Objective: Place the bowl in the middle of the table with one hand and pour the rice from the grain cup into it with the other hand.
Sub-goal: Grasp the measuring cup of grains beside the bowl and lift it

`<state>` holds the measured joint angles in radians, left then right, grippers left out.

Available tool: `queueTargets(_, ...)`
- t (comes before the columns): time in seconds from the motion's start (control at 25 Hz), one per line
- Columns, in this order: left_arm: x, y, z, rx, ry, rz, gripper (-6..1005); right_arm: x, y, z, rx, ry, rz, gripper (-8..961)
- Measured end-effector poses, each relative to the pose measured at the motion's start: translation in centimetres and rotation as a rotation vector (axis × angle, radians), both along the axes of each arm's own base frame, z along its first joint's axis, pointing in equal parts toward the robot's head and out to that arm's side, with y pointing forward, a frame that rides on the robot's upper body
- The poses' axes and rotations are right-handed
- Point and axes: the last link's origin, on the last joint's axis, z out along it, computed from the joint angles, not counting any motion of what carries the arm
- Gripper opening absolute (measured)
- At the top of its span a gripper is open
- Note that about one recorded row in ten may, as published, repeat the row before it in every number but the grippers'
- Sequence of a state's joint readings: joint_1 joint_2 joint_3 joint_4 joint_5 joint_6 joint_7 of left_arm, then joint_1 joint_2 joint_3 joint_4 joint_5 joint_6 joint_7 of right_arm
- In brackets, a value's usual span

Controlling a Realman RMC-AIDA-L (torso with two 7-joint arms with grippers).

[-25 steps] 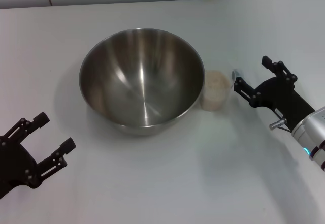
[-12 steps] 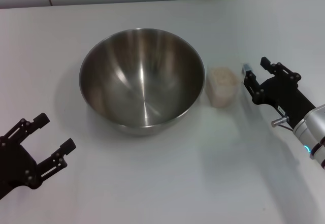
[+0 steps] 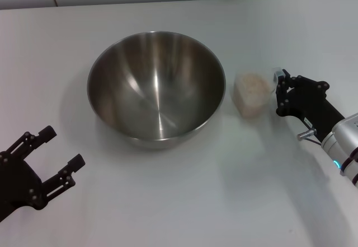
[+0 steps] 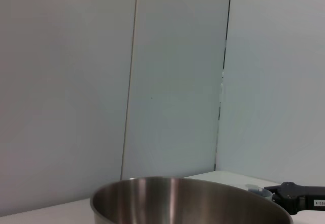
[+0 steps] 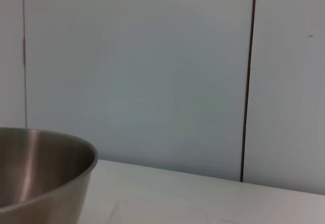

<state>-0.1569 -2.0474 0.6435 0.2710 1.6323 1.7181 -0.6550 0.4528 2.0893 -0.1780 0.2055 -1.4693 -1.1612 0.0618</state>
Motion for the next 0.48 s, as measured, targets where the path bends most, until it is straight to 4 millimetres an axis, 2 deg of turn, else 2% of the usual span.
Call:
queueTargets(0.36, 0.04, 0.02, -0.03, -0.002, 0.001, -0.003, 817, 0.01, -0.02, 0.13, 0.008, 0.012, -0.003, 44)
queueTargets(0.48, 0.04, 0.02, -0.03, -0.002, 0.001, -0.003, 817, -0.09, -0.09, 0.32, 0.021, 0.022, 0.005, 32)
